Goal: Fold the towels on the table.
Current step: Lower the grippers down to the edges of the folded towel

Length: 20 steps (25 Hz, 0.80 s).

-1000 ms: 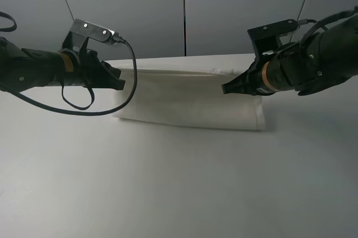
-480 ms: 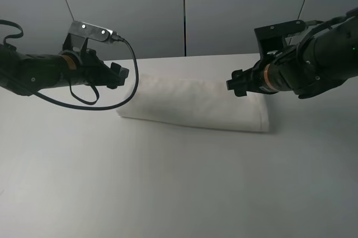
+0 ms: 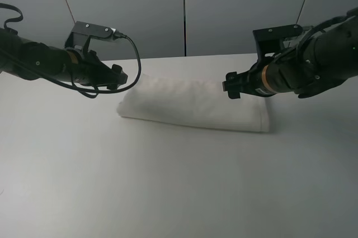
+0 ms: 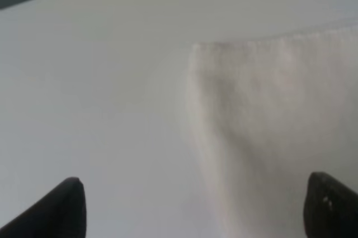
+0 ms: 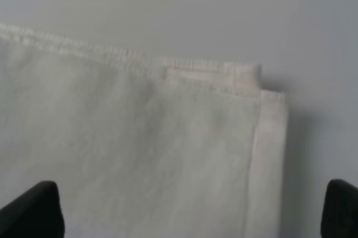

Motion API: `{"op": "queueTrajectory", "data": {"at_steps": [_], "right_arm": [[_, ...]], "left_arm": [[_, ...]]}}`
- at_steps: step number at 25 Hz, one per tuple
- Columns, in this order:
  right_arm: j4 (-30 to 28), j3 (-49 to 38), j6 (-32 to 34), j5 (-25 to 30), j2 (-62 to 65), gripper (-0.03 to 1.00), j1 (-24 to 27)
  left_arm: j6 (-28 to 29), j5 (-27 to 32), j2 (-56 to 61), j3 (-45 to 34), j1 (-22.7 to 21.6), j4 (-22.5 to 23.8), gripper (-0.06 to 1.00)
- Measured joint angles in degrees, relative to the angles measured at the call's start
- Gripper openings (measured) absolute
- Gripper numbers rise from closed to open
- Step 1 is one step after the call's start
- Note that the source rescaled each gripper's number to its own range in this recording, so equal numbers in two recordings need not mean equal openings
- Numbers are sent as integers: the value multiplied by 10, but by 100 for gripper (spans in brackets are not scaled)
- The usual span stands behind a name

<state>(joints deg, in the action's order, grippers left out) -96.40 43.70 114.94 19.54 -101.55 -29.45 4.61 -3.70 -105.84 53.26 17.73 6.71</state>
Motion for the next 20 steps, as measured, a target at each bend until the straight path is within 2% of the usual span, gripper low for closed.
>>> {"op": "queueTrajectory", "data": {"at_steps": [2,5,7,9,13,16,20], "right_arm": [[64,13,-47,-29,0,100,5],[202,38,-186,-32,0,94,9],[320,58,-303,-15,0,88,9],[429,85,-438,17,0,87,9],[619,146,-649,83,0,94,14],[712,185,-750,128,0,99,28],[795,213,-839,180,0,100,48]], "left_arm": [[5,66,0,33,0,-1,100],[7,139,0,81,0,-9,100],[8,177,0,110,-2,-11,100],[8,212,-1,137,-7,-15,100],[9,288,-21,190,-16,-19,100],[-4,336,-51,222,-17,-27,100],[-17,352,-81,246,-17,-51,100]]}}
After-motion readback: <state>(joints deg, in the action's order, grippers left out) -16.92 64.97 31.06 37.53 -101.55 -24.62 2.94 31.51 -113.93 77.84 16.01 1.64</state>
